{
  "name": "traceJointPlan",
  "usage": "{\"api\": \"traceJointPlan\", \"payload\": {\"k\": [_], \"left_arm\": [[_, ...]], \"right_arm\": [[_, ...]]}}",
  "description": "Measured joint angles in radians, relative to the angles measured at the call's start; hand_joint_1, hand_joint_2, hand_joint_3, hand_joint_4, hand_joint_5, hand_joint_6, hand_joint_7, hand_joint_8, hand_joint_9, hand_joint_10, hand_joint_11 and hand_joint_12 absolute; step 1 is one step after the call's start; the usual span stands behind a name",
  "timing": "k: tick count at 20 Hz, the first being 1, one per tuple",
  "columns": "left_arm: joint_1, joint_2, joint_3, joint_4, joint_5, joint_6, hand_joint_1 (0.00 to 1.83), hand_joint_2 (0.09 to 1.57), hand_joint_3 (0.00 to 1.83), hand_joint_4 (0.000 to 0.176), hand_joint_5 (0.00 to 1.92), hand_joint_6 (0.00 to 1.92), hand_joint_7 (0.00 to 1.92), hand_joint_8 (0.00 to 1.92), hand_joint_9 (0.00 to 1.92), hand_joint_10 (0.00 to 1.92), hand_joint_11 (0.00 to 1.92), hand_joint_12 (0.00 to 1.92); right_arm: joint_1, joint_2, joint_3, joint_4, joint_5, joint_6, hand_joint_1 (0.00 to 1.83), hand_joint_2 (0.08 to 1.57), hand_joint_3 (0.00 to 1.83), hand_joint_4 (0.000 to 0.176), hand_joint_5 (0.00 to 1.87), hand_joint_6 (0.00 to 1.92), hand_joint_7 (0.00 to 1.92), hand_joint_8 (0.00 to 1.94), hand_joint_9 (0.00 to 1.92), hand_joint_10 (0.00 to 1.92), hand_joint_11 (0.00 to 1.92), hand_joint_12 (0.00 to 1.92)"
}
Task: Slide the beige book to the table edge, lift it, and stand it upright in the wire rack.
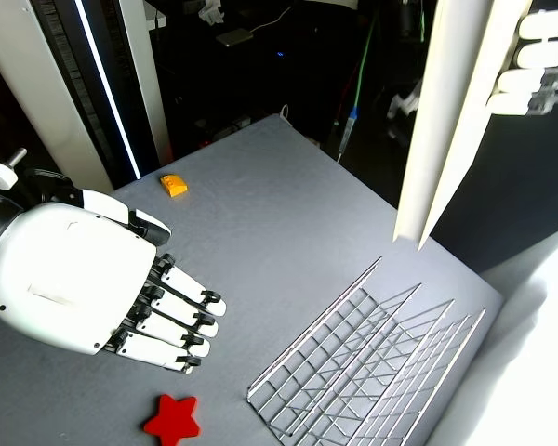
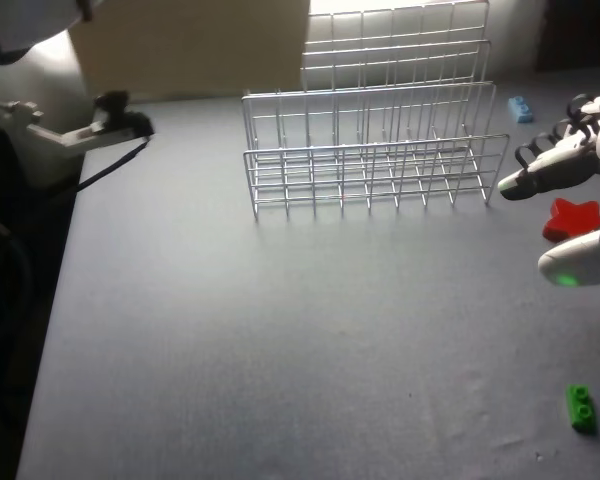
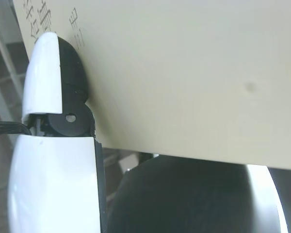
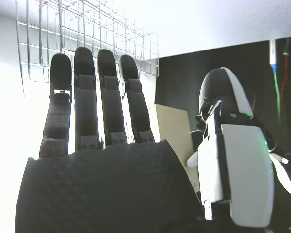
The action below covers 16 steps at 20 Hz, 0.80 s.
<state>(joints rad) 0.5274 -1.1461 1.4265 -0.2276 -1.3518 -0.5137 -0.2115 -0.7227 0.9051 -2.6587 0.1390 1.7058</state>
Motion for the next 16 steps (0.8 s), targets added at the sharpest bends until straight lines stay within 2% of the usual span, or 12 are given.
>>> {"api": "traceJointPlan", "payload": {"k": [2,4,7,11,15,16], "left_arm": [[-0.027,-0.045,0.028,0.007,0.007,-0.011,1.47,1.2,0.0,0.0,0.77,1.24,0.61,1.3,0.7,1.37,0.77,1.55],[-0.035,-0.074,0.034,0.006,0.027,-0.024,1.47,1.2,0.0,0.0,0.76,1.25,0.61,1.29,0.7,1.36,0.79,1.52],[-0.037,-0.117,0.053,0.01,0.037,-0.038,1.47,1.21,0.0,0.0,0.75,1.26,0.59,1.33,0.68,1.39,0.78,1.53],[-0.034,-0.197,0.139,0.032,0.043,-0.072,1.47,1.21,0.0,0.0,0.76,1.27,0.58,1.33,0.67,1.38,0.76,1.55],[-0.019,-0.248,0.216,0.028,0.051,-0.102,1.47,1.22,0.0,0.0,0.74,1.26,0.56,1.35,0.65,1.43,0.78,1.54],[-0.018,-0.259,0.238,0.037,0.051,-0.106,1.47,1.23,0.0,0.0,0.72,1.29,0.54,1.38,0.61,1.49,0.76,1.56]], "right_arm": [[-0.001,0.0,-0.008,0.0,0.002,-0.005,0.29,1.13,0.0,0.0,0.35,0.0,0.34,0.0,0.34,0.0,0.0,0.9],[-0.005,-0.001,-0.012,0.0,0.003,-0.006,0.28,1.13,0.0,0.0,0.37,0.0,0.36,0.0,0.37,0.0,0.0,0.99],[-0.006,-0.001,-0.018,0.001,0.0,-0.007,0.3,1.13,0.0,0.0,0.37,0.0,0.36,0.0,0.37,0.0,0.0,1.0],[-0.006,-0.001,-0.024,0.0,0.001,-0.01,0.28,1.13,0.0,0.0,0.36,0.0,0.36,0.0,0.36,0.0,0.0,0.96],[-0.007,-0.001,-0.029,0.0,0.001,-0.02,0.29,1.13,0.0,0.0,0.38,0.0,0.37,0.0,0.37,0.0,0.0,0.99],[-0.007,-0.003,-0.029,0.0,0.0,-0.02,0.3,1.14,0.0,0.0,0.35,0.0,0.35,0.0,0.35,0.0,0.0,0.94]]}}
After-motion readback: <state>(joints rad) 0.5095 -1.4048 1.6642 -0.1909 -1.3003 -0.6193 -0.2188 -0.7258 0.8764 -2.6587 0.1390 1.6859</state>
